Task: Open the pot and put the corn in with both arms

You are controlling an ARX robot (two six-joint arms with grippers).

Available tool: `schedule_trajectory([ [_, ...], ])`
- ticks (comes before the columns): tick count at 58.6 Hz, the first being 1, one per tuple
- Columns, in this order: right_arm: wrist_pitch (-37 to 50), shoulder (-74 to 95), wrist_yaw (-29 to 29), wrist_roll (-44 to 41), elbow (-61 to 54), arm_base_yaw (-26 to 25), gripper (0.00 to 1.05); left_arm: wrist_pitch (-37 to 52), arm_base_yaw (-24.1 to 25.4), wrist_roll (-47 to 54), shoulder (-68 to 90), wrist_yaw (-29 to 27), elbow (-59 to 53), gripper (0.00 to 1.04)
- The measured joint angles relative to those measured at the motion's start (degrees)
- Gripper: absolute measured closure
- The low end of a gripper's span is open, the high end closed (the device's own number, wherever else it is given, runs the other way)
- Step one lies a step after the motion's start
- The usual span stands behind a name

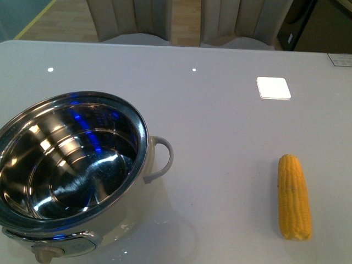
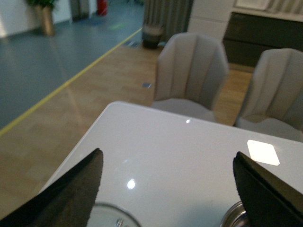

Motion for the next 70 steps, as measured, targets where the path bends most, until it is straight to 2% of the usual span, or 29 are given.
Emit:
schedule_trajectory([
  [6, 0.0, 0.0, -0.1, 0.0, 0.0, 0.0, 0.09, 0.7, -4.3, 0.4, -5.0, -2.0, -4.0, 0.41],
  [9, 0.0, 0.0, 0.0, 0.0, 0.0, 0.0, 0.09, -1.3, -7.3, 0.5, -9.1, -5.5, -6.2, 0.52],
  [16, 0.0, 0.0, 0.0, 0.0, 0.0, 0.0, 0.09, -4.9, -12.3, 0.6, -15.5, -10.2, -8.7, 0.71],
  [18, 0.0, 0.0, 0.0, 0.0, 0.0, 0.0, 0.09, -6.9, -15.0, 0.7, -18.7, -12.6, -9.8, 0.82],
  [25, 0.0, 0.0, 0.0, 0.0, 0.0, 0.0, 0.09, -10.8, -19.6, 0.6, -24.3, -17.5, -11.4, 1.02],
  [39, 0.0, 0.0, 0.0, 0.0, 0.0, 0.0, 0.09, -17.1, -26.7, 0.8, -33.0, -24.3, -13.2, 1.01],
  [43, 0.0, 0.0, 0.0, 0.0, 0.0, 0.0, 0.09, -16.0, -28.2, 0.8, -34.0, -25.6, -14.7, 1.01],
  [53, 0.0, 0.0, 0.0, 0.0, 0.0, 0.0, 0.09, -21.1, -31.9, 0.8, -39.7, -29.3, -14.9, 1.01],
  [58, 0.0, 0.0, 0.0, 0.0, 0.0, 0.0, 0.09, -23.6, -36.8, 0.8, -42.1, -35.4, -14.9, 1.01],
  [61, 0.0, 0.0, 0.0, 0.0, 0.0, 0.0, 0.09, -24.8, -38.6, 0.9, -43.3, -35.4, -14.9, 1.01],
  [70, 0.0, 0.0, 0.0, 0.0, 0.0, 0.0, 0.09, -27.5, -39.1, 0.9, -46.1, -36.2, -14.9, 1.01],
])
